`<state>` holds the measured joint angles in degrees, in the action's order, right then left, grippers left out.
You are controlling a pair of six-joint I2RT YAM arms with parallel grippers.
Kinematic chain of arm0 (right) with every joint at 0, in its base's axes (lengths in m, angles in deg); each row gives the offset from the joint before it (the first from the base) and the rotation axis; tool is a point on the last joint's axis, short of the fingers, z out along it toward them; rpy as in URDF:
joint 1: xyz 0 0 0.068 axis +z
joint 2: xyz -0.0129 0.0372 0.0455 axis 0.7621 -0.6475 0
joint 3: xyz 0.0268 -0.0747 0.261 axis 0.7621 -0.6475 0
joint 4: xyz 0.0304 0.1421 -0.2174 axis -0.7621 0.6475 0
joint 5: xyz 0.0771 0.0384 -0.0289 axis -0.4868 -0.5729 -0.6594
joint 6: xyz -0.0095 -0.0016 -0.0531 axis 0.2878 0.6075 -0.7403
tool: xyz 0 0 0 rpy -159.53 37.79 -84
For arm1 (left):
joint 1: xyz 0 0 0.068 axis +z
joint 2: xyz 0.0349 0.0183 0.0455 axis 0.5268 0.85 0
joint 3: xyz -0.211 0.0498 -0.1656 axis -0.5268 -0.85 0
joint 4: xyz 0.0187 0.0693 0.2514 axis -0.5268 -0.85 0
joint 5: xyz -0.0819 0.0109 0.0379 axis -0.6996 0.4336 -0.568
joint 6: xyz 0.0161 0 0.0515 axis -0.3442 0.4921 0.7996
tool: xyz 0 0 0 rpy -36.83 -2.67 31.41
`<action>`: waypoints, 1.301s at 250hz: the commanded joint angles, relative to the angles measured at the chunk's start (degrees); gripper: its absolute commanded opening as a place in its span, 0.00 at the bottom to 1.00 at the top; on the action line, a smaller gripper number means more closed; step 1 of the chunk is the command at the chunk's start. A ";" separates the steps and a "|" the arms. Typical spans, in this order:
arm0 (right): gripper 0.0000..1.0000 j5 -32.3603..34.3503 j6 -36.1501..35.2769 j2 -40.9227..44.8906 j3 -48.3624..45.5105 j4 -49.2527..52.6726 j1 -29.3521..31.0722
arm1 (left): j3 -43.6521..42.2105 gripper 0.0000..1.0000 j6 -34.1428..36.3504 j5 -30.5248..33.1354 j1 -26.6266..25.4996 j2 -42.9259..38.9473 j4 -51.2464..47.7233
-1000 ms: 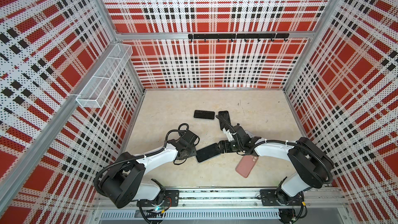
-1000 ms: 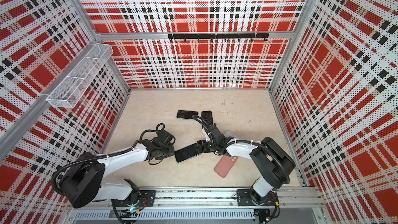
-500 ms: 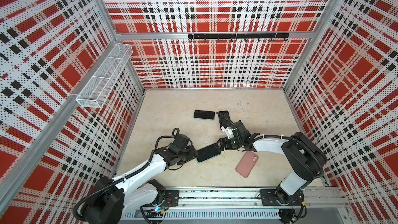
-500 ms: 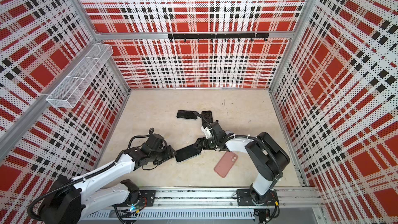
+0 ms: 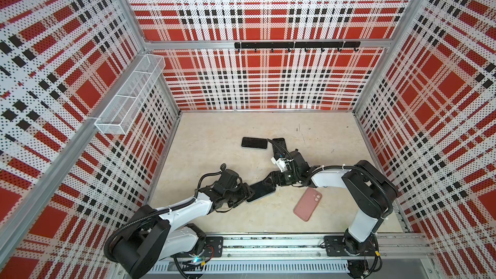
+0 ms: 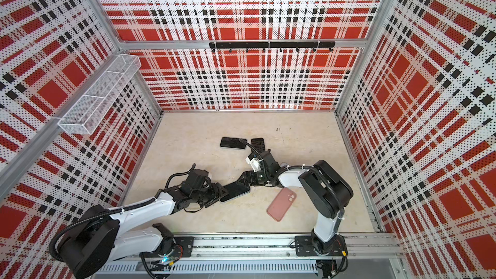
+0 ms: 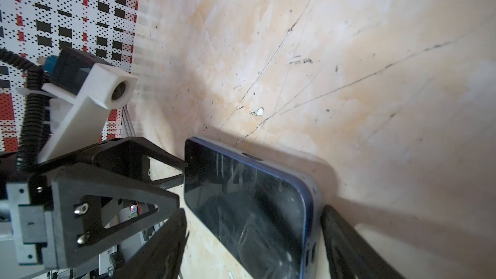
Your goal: Put the phone into the phone case
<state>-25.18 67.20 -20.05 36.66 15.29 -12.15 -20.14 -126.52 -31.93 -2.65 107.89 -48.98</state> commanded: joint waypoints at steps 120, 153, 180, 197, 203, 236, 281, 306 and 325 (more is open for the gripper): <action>0.75 -3.49 -0.82 4.09 -4.45 2.95 0.41 | -4.09 0.61 -0.79 -1.67 1.00 7.59 14.57; 0.75 3.75 -2.50 5.77 -4.08 7.93 0.43 | -3.62 0.61 0.55 -0.64 2.96 7.47 12.18; 0.75 6.60 -2.68 7.19 -4.35 8.78 0.45 | -2.44 0.57 2.67 0.47 3.86 7.56 8.97; 0.75 7.03 -2.67 7.41 -4.42 8.70 0.46 | -2.17 0.54 3.41 0.90 4.15 8.08 8.34; 0.75 7.03 -2.64 7.31 -4.27 8.69 0.47 | -2.12 0.53 3.49 0.97 4.21 8.13 8.35; 0.72 7.25 -1.70 6.22 -4.91 7.63 0.44 | -1.31 0.48 3.67 1.45 4.07 6.79 8.81; 0.64 9.05 0.34 6.07 -6.53 4.93 0.83 | -0.66 0.49 3.94 1.82 3.85 4.91 8.82; 0.60 10.50 0.47 6.16 -6.45 5.02 1.36 | -0.66 0.49 4.08 1.74 3.94 5.32 8.80; 0.58 11.09 0.48 5.90 -5.98 5.44 1.85 | -0.60 0.49 4.20 1.65 3.94 5.75 8.86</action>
<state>-17.70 67.66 -13.66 31.48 20.27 -11.21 -21.34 -123.24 -32.30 0.92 113.40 -37.75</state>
